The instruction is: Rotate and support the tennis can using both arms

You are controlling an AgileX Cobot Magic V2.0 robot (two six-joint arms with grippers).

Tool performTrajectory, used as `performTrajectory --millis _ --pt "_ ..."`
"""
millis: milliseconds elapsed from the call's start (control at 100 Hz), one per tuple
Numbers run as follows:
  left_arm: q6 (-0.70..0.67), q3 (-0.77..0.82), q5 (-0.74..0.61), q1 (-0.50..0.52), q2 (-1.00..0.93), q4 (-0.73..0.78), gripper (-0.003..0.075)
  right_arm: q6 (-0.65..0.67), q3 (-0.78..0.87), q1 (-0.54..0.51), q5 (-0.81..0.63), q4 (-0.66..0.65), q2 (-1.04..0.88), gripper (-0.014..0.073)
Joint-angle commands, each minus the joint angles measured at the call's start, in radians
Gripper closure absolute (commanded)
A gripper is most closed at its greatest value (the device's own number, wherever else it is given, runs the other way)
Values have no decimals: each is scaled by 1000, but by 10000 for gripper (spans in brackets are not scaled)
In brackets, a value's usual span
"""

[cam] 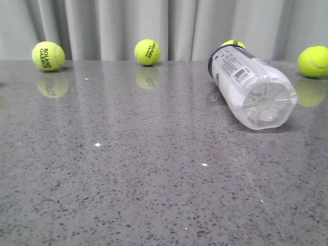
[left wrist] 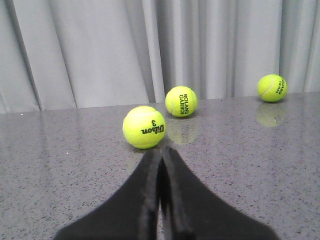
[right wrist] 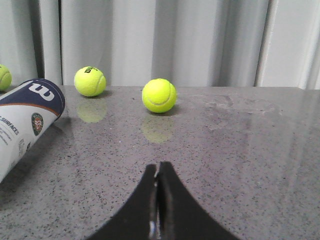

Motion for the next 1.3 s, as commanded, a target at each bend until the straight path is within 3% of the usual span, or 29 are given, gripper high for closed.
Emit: performTrajectory --millis 0,680,780,930,1150,1290 --pt "-11 44 -81 -4 -32 -1 740 -10 -18 -4 -71 -11 -30 660" --pt "-11 44 -81 -4 -32 -1 740 -10 -26 -4 -88 -11 -30 660" --pt "-11 44 -81 -4 -32 -1 740 -10 -92 1 1 -9 -22 660" --pt "-11 44 -81 -4 -32 -1 740 -11 -282 1 250 -15 55 652" --pt "-11 44 -81 -4 -32 -1 740 -11 -472 1 385 -14 238 646" --pt "-11 44 -81 -4 -32 -1 740 -11 -566 1 431 -14 339 538"
